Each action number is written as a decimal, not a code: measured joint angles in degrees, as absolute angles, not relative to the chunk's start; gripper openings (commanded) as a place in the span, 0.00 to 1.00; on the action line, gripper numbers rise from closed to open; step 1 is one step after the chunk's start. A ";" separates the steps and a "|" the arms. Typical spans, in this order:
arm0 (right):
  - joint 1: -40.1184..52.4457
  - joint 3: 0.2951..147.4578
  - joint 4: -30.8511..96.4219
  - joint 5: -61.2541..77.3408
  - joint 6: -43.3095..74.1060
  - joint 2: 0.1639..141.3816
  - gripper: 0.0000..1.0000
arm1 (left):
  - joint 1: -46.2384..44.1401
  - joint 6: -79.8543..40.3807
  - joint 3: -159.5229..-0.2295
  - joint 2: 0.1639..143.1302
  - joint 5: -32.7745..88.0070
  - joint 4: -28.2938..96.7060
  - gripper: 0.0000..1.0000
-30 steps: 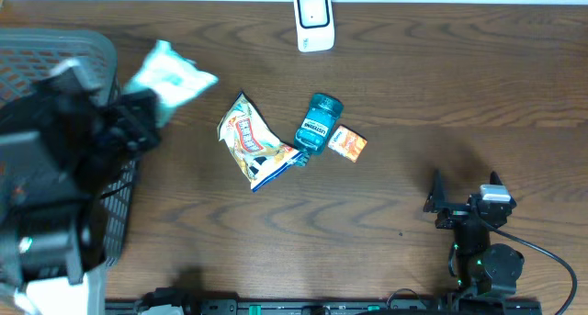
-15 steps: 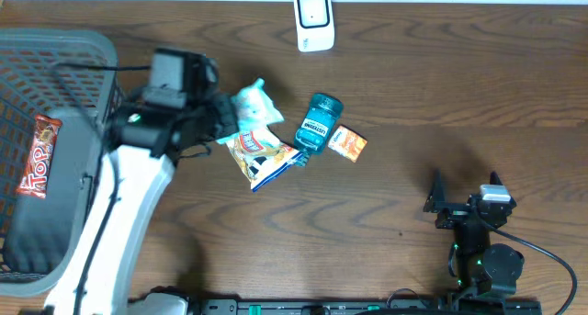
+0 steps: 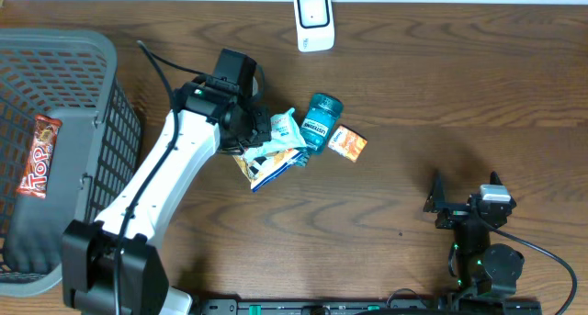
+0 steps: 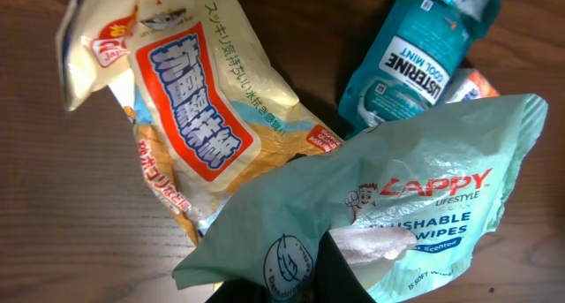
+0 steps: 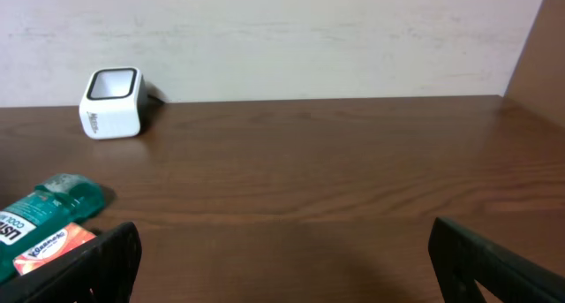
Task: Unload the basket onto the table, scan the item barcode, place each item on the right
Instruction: 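Carry the wipes pack over to the snack bag and bottle, then lower the wipes pack onto the table and open the left gripper, then retract the left arm back to the basket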
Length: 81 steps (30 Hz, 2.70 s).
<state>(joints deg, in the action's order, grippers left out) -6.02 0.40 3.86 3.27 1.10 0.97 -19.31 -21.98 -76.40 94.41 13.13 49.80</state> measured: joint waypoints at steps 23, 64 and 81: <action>-6.02 0.40 3.86 3.25 1.10 0.97 0.99 | -23.18 -20.93 -76.40 110.98 13.39 45.43 0.07; -6.02 0.40 3.88 3.27 1.10 0.97 0.99 | -24.16 -18.13 -75.79 61.47 -5.67 40.12 1.00; -6.02 0.40 3.86 3.27 1.10 0.97 0.99 | -24.16 -14.63 -76.01 35.38 -29.12 19.14 0.99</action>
